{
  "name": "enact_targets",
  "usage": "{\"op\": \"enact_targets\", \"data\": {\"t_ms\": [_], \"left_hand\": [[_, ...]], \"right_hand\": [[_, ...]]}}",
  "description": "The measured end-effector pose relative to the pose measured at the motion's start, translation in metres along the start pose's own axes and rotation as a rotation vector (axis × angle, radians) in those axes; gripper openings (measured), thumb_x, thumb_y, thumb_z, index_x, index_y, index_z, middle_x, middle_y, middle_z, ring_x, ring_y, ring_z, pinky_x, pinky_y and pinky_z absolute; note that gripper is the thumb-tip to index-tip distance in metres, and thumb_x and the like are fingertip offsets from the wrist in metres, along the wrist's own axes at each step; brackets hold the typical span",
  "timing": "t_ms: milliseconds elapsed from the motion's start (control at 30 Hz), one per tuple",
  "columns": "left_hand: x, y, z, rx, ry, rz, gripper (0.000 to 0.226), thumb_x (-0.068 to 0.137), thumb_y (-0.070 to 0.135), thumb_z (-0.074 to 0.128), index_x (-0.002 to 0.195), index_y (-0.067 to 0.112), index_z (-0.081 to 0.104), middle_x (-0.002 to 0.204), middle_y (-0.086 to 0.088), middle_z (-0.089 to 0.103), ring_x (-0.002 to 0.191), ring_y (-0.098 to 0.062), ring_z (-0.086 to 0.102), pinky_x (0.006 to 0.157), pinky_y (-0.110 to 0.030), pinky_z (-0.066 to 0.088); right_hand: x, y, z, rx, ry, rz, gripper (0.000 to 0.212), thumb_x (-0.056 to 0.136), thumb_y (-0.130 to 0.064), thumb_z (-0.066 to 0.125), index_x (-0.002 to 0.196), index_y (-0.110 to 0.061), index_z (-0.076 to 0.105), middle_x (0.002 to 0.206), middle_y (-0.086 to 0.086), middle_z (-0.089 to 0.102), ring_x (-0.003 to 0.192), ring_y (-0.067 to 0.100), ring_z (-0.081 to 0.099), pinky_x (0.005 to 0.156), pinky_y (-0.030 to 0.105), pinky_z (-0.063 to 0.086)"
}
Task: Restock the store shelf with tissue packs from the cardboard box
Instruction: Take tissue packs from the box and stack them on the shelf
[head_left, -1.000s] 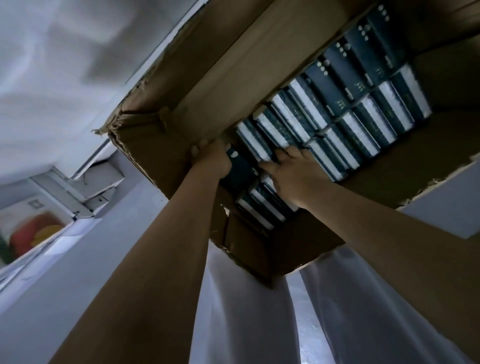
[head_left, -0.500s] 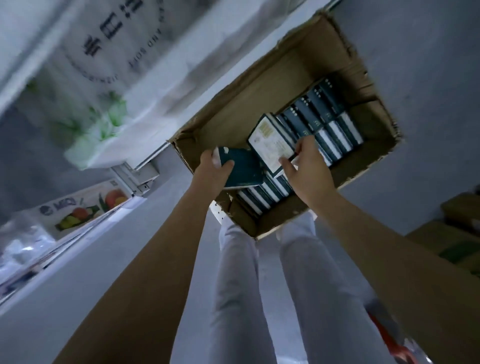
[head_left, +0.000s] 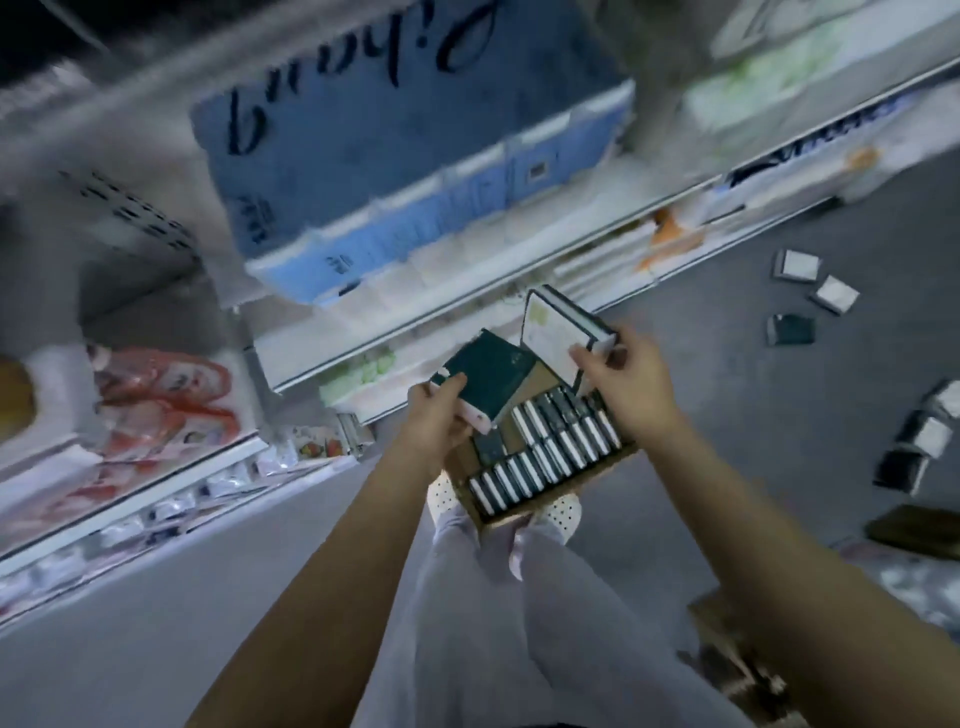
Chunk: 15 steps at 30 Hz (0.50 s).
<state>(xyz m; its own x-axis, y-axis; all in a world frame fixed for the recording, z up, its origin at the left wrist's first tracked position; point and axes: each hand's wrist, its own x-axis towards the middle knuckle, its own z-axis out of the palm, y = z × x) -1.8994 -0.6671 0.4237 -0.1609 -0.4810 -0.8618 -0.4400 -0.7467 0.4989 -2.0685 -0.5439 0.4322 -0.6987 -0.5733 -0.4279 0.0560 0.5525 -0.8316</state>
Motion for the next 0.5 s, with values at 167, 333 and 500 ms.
{"op": "enact_targets", "data": {"t_ms": [167, 333, 500], "left_hand": [[-0.071, 0.038, 0.007, -0.14, -0.149, 0.092, 0.069, 0.104, 0.027, 0.042, 0.044, 0.009, 0.071, 0.045, -0.013, 0.058, 0.081, -0.017, 0.062, 0.085, -0.03, 0.051], [-0.116, 0.064, 0.003, -0.28, -0.237, 0.16, 0.009, 0.1, 0.016, 0.049, 0.1, 0.009, 0.055, 0.074, -0.014, 0.07, 0.077, -0.022, 0.069, 0.072, -0.034, 0.057], [-0.148, 0.082, -0.003, -0.199, -0.312, 0.37, 0.033, 0.095, 0.01, 0.052, 0.126, 0.02, 0.057, 0.112, -0.006, 0.066, 0.097, -0.02, 0.061, 0.086, -0.032, 0.051]], "right_hand": [[-0.042, -0.056, -0.034, 0.154, 0.046, -0.181, 0.031, 0.091, -0.027, 0.068, 0.118, -0.024, 0.054, 0.108, -0.002, 0.058, 0.098, 0.009, 0.054, 0.088, 0.026, 0.043], [-0.059, -0.095, -0.063, 0.113, -0.087, -0.358, 0.039, 0.087, -0.033, 0.072, 0.122, -0.033, 0.054, 0.127, -0.008, 0.056, 0.121, 0.005, 0.051, 0.103, 0.026, 0.04], [-0.071, -0.136, -0.091, -0.118, -0.11, -0.613, 0.051, 0.077, -0.003, 0.073, 0.111, -0.039, 0.059, 0.13, -0.013, 0.047, 0.12, -0.008, 0.044, 0.098, 0.007, 0.033]]}}
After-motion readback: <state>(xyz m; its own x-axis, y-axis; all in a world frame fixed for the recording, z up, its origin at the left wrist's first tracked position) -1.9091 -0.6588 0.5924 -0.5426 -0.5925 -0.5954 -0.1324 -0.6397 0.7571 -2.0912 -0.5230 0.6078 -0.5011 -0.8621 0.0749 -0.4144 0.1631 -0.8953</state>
